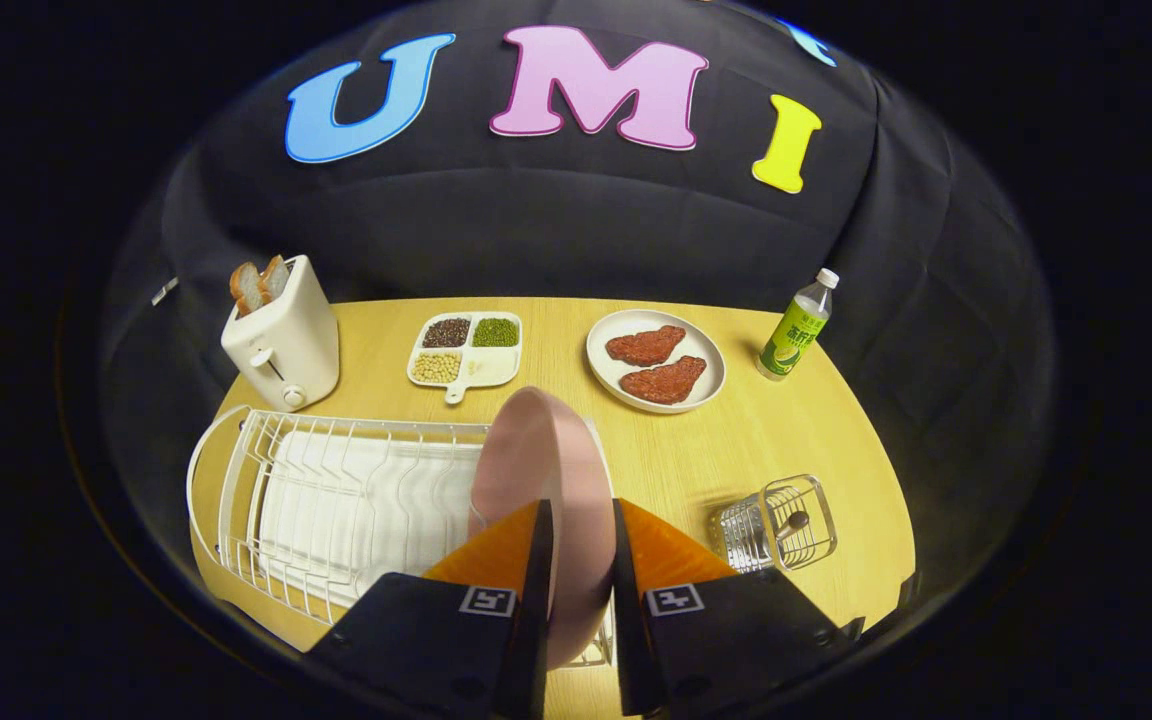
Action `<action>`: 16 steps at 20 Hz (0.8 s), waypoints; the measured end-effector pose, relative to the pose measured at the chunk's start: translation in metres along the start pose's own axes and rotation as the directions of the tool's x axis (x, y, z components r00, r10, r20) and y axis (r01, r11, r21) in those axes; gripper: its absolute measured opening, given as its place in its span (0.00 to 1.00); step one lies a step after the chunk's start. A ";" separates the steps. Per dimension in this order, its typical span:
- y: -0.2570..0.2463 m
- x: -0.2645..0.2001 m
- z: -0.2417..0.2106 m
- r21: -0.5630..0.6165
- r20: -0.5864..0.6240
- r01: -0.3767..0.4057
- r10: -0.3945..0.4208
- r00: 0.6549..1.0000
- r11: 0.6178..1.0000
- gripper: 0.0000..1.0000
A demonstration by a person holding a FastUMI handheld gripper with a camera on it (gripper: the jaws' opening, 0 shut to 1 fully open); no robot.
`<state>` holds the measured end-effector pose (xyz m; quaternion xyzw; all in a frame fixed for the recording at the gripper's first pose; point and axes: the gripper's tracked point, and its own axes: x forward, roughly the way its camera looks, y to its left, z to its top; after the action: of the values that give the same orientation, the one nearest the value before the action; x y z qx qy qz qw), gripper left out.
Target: Take the plate from the dish rack, then take the spoon from the basket and place it into the plate.
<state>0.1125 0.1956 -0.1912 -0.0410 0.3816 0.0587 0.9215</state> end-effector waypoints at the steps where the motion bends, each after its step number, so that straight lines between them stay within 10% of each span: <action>1: 0.002 -0.001 0.001 -0.005 0.003 0.009 -0.009 1.000 1.000 0.31; 16: -0.029 -0.022 0.042 -0.002 0.135 0.090 -0.089 0.987 0.996 0.23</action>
<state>0.1304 0.1702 -0.1458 -0.0575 0.3161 0.0215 0.9467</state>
